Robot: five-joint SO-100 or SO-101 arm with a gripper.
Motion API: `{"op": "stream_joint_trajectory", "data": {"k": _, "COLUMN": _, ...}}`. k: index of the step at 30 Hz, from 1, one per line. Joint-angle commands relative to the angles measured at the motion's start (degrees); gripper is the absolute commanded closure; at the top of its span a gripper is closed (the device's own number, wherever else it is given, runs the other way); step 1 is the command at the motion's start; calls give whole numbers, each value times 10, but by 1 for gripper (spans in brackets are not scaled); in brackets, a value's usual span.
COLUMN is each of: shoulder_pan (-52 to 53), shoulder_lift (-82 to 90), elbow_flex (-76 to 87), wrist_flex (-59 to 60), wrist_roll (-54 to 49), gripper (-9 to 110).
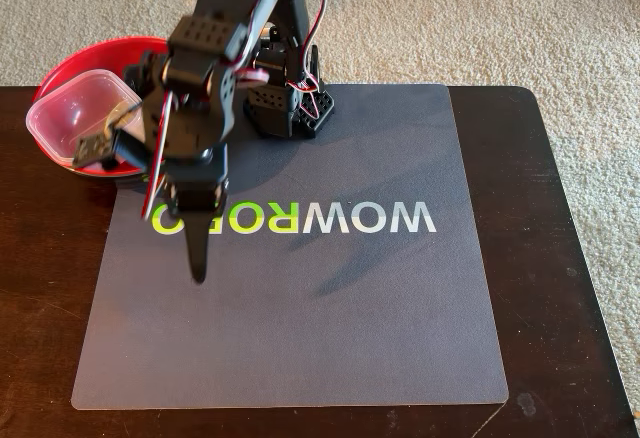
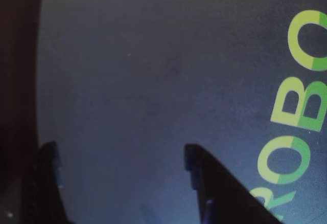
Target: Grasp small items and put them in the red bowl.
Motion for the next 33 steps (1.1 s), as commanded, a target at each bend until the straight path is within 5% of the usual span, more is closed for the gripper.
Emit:
{"op": "stream_joint_trajectory", "data": {"k": 1, "shoulder_pan": -26, "shoulder_lift": -6, "elbow_flex": -5, "wrist_flex": -18, "wrist_roll": -8, "gripper": 70}}
{"op": "stream_joint_trajectory", "data": {"k": 17, "shoulder_pan": -100, "shoulder_lift": 258, "elbow_flex": 178, "wrist_flex": -85, "wrist_roll": -5, "gripper": 70}}
{"op": "stream_joint_trajectory", "data": {"k": 33, "shoulder_pan": -183, "shoulder_lift": 256, "elbow_flex": 181, "wrist_flex": -95, "wrist_roll": -109, "gripper": 71}}
